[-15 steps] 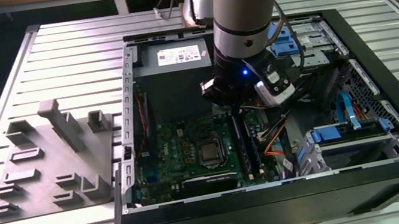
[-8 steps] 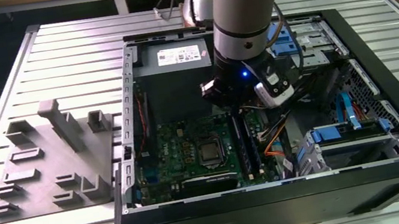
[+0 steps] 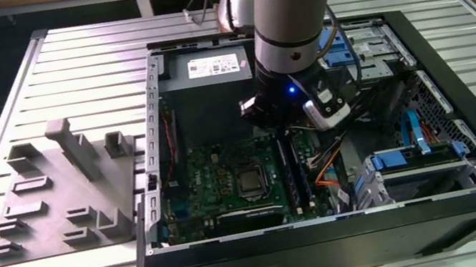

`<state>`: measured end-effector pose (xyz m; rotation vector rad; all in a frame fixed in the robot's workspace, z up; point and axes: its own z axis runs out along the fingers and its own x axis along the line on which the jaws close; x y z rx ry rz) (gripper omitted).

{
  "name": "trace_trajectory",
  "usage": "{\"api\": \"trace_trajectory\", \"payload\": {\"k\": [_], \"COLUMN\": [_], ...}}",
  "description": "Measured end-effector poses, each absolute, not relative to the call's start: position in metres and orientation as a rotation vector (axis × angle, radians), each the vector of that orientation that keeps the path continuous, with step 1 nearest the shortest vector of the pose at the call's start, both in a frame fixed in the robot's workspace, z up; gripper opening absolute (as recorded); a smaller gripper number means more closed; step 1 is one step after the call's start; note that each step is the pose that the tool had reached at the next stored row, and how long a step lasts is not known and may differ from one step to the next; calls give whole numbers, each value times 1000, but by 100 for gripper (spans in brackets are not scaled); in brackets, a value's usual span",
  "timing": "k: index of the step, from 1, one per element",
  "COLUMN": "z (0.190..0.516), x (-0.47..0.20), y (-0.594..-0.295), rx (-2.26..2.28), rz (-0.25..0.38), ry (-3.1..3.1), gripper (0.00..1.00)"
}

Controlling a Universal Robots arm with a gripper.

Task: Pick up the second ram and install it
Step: 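Press down the second ram until it locks into place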

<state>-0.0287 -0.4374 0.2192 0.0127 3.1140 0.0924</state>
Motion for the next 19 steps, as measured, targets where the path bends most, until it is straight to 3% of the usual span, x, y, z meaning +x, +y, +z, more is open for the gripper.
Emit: {"api": "trace_trajectory", "payload": {"k": [13,19], "z": [218,238], "x": [-29,-29], "y": [-437,-437], "rx": [13,13], "rz": [93,93], "ry": [3114,3114], "gripper": [7,7]}}
